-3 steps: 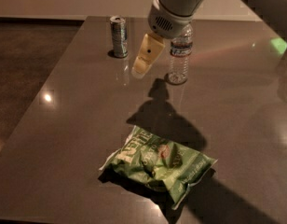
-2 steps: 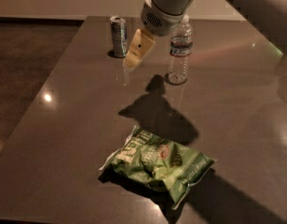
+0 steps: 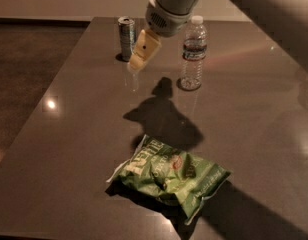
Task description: Move redbull can near green jalapeno chip bag
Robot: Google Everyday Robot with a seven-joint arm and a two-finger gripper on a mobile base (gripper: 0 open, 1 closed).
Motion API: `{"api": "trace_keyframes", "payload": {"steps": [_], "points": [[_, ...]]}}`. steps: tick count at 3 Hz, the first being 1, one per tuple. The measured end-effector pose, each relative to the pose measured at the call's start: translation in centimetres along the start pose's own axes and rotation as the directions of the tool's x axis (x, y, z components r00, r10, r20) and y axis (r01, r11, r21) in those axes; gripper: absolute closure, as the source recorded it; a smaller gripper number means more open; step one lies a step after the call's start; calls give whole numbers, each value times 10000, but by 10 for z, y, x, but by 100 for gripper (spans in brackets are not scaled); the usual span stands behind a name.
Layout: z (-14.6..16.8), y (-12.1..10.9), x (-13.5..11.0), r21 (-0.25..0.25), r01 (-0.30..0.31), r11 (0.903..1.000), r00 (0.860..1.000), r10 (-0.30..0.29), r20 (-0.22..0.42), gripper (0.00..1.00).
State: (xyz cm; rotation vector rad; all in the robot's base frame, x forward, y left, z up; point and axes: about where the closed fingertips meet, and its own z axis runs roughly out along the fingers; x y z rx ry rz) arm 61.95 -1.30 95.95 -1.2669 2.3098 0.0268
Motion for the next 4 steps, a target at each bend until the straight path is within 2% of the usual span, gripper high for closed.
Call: {"api": "trace_keyframes", "payload": {"steps": [2,4], "points": [[34,-34,-36,609,-642,9961,9979,639,57,0],[70,-56,-57,757,-1631,9837,9834,1560,926,0]]}}
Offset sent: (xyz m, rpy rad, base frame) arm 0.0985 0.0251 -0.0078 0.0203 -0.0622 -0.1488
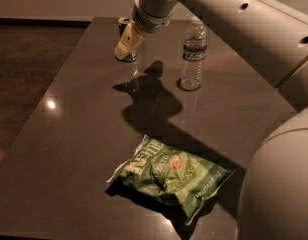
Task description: Move redbull can near green jalapeno chip bag
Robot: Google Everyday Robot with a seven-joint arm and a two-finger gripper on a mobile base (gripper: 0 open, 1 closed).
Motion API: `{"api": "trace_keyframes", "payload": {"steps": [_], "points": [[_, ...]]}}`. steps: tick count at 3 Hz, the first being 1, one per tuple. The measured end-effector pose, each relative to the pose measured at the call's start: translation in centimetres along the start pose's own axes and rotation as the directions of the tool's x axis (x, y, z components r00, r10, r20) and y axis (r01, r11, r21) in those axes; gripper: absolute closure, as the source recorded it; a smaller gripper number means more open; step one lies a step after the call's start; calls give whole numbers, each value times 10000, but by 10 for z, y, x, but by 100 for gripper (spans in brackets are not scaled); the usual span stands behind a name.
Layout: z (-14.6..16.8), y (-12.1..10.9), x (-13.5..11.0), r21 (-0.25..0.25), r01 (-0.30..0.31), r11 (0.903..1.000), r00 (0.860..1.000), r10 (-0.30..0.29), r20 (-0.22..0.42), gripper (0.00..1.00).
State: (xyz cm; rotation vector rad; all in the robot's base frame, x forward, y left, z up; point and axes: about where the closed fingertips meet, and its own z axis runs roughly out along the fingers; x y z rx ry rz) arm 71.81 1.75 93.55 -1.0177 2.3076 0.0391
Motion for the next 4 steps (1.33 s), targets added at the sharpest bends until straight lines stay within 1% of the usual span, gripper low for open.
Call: {"api": "trace_keyframes", "payload": {"steps": [1,2,3,4], "points": [[19,0,-14,28,-205,9998,9984,204,518,0],[39,1,-30,112,-346,9993,9955,335,885,0],[56,4,-46,148,-468,9988,9928,449,1115,0],[67,1,-57,251,-725,9971,9894,687,1277,0]]}}
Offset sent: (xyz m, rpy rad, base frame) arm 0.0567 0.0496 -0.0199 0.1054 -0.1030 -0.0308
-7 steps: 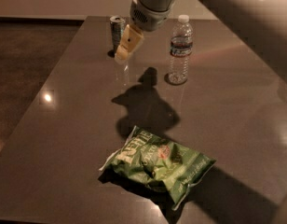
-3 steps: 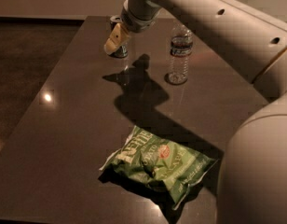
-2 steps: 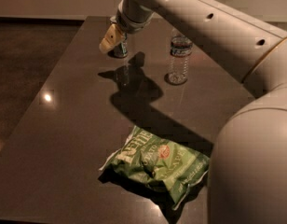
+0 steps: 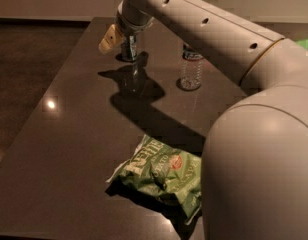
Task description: Move redbull can near green jalapeno chip bag
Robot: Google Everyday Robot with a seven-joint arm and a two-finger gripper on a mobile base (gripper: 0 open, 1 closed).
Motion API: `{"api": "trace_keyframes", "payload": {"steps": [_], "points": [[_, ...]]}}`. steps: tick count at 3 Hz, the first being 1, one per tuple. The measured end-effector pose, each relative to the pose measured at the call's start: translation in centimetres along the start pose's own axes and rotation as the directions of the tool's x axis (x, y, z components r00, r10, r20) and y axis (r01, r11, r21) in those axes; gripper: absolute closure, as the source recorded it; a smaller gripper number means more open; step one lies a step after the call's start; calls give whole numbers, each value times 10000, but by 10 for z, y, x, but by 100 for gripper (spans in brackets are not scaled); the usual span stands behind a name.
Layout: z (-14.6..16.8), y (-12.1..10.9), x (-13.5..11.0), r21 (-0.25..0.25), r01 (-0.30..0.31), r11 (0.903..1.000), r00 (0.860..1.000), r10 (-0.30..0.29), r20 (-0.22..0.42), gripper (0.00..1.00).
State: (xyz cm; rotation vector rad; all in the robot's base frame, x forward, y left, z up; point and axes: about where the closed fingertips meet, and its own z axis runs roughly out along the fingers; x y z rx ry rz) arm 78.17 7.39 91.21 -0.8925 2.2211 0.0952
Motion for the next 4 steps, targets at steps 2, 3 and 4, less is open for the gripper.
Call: {"api": "trace_keyframes", "payload": {"steps": [2,3,4], "points": [[7,-6,-14,116,-528,9985,9978,523,415,38],[5,-6,-16,13,-700,9975,9960,698,559,61],[-2,-2,-17,-160,-707,9974,9953,716,654,85]]}}
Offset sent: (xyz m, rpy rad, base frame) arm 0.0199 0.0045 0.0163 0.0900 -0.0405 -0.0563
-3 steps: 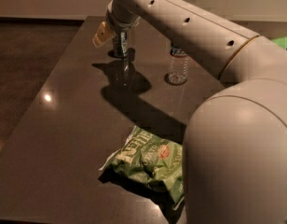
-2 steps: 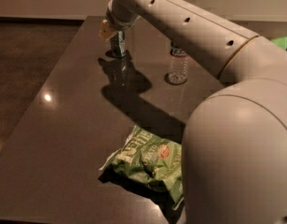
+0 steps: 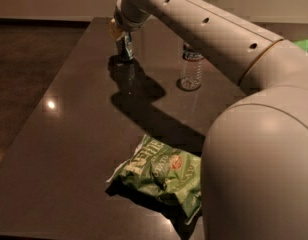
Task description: Move redbull can near green jalapeno chip bag
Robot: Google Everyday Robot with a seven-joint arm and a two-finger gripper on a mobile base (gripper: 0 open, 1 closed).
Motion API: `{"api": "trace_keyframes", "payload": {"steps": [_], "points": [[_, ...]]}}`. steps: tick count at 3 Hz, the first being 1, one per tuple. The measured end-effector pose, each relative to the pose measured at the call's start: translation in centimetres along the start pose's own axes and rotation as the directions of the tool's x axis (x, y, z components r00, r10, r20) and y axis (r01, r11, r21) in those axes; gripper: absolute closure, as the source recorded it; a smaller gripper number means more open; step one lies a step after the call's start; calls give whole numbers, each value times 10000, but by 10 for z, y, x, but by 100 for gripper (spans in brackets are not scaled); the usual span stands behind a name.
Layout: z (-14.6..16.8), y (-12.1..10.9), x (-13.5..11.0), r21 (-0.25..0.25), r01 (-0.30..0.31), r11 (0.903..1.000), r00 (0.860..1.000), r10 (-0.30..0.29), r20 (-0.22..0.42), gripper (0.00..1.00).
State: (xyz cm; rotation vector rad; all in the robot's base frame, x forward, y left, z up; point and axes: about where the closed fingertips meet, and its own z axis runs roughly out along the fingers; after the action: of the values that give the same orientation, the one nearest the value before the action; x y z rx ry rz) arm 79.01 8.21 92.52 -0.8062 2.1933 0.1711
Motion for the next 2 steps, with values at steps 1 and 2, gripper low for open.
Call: {"api": "trace_keyframes", "payload": {"steps": [1,2], "points": [[-18,15,2,-390,169,9991,9998,-167,62,100],[-43,34,11,-758,367,9965,9993,-363,71,100]]}}
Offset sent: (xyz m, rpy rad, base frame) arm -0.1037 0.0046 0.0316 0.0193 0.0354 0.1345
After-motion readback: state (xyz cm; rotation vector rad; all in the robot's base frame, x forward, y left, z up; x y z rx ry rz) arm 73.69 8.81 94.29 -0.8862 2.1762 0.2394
